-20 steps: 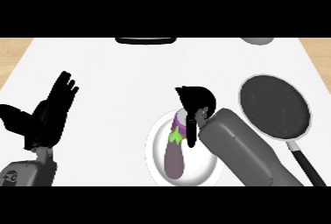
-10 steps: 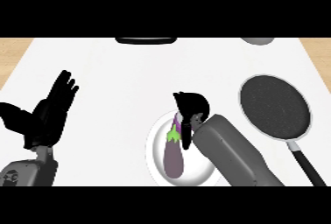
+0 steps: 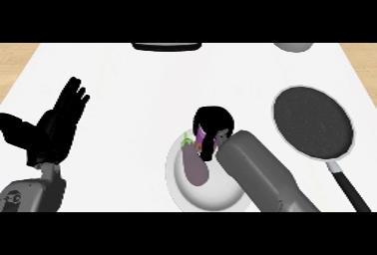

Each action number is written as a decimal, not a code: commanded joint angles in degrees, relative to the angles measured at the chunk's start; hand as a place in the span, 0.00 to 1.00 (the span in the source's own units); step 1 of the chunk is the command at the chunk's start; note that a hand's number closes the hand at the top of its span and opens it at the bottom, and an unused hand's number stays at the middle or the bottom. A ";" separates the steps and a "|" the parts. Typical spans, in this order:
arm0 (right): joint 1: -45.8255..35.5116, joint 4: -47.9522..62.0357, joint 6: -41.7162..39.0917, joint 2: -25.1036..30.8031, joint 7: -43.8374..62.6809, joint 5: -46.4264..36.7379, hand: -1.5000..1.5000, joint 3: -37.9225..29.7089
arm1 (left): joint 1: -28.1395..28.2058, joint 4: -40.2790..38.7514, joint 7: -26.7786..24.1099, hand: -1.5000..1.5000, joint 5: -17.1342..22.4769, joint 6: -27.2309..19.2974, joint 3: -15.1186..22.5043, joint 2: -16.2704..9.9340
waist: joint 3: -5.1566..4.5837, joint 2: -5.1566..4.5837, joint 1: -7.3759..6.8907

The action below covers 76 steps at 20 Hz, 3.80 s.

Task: Pick the can from the plate and place it in the pan

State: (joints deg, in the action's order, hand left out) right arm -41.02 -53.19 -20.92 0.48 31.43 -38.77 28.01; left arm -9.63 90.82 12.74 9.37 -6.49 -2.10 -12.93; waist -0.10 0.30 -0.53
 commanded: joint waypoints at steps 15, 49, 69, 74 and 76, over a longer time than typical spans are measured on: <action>27.75 -35.80 9.59 9.60 5.16 -13.29 1.00 14.56 | 1.39 2.28 1.03 0.50 -2.35 -0.75 -0.93 1.54 | 0.10 0.25 1.98; 20.43 -48.56 13.94 24.73 -10.65 -12.24 1.00 -33.66 | -0.66 2.80 4.14 0.50 -1.98 1.24 -2.85 1.72 | 0.14 -0.42 0.17; 8.69 11.51 34.87 23.50 -41.14 -9.14 1.00 -42.28 | -2.61 -3.80 -0.86 0.50 -2.05 4.39 -3.61 2.34 | 0.18 -1.07 -0.73; 6.33 22.47 31.35 26.27 -45.48 -7.48 0.00 -44.08 | 0.01 2.19 2.41 0.50 -1.35 4.41 -3.71 1.83 | 0.18 -0.66 -0.78; 2.75 27.05 32.99 24.23 -47.31 -7.81 0.00 -43.63 | -2.15 2.00 4.59 0.50 -2.88 2.83 -2.36 2.77 | 0.19 -0.68 -0.74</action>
State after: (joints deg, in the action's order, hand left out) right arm -35.20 -33.84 11.50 25.45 -12.91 -47.05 -14.99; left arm -10.99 91.30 14.49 6.53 -3.61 -4.87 -9.96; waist 0.09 -0.47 -1.35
